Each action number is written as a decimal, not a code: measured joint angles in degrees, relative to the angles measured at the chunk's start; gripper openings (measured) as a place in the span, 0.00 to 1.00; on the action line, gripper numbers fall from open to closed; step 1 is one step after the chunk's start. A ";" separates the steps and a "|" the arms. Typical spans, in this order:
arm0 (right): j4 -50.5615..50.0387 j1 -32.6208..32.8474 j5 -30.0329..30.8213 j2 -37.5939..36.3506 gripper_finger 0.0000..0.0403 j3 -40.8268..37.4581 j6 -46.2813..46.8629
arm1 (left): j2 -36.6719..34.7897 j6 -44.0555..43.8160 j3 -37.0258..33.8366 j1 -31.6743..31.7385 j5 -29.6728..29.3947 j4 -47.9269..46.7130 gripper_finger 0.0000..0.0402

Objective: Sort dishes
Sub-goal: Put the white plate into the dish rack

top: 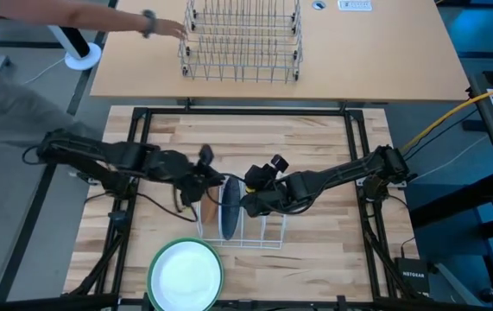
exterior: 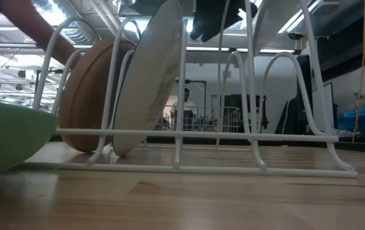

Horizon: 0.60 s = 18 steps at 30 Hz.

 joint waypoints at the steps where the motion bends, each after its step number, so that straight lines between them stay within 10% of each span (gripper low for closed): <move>1: 0.02 0.00 0.01 -0.08 0.42 0.32 -0.74 | -1.01 -3.12 0.04 -0.62 -0.55 -0.53 0.16; 18: 0.31 0.07 -2.63 -0.23 0.42 8.48 -13.53 | -6.17 -78.69 0.02 -13.60 7.80 -30.84 0.16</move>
